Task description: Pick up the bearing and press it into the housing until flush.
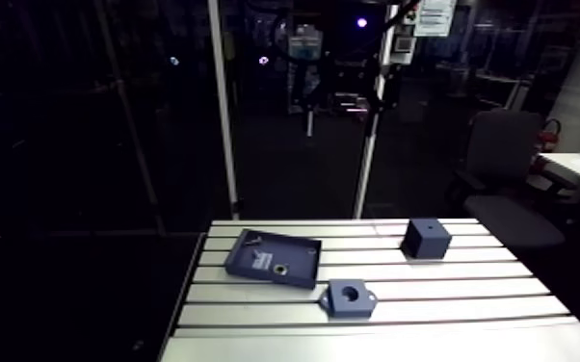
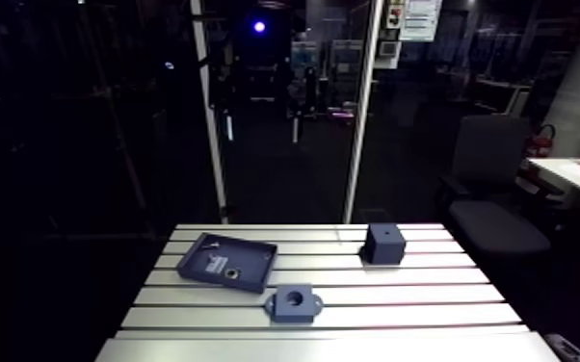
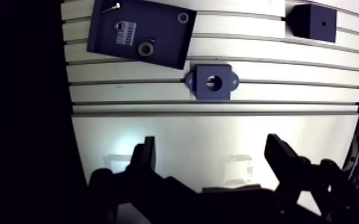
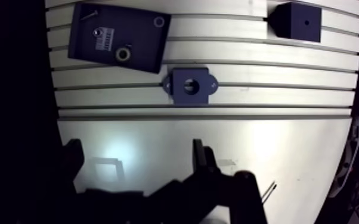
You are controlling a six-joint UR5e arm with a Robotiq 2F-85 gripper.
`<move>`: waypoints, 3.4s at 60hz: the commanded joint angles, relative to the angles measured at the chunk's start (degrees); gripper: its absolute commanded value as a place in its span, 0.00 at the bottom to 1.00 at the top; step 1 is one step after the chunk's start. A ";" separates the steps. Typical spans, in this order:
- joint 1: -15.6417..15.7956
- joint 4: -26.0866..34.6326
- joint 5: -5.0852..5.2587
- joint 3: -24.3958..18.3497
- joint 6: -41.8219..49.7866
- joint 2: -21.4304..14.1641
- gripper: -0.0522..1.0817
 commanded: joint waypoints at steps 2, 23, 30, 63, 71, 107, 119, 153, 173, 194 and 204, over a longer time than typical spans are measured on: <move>-0.04 0.03 0.00 0.12 0.01 -0.09 0.05; 0.05 -0.15 -0.08 0.22 0.27 0.09 0.05; 0.13 -0.31 0.14 0.38 1.03 0.51 0.05; 5.94 -15.06 0.71 4.27 19.71 8.17 0.05; 6.55 -18.06 0.52 5.84 20.14 9.97 0.05; 6.55 -28.38 0.26 13.37 20.07 17.01 0.05; 6.63 -30.35 0.27 13.92 20.14 19.31 0.05; 8.40 -34.87 0.18 14.37 19.70 22.93 0.09; 8.40 -35.04 0.26 14.99 19.70 23.63 0.25; 8.92 -35.84 0.44 15.41 19.44 24.51 0.27; 9.01 -38.21 0.61 15.78 19.44 25.05 0.29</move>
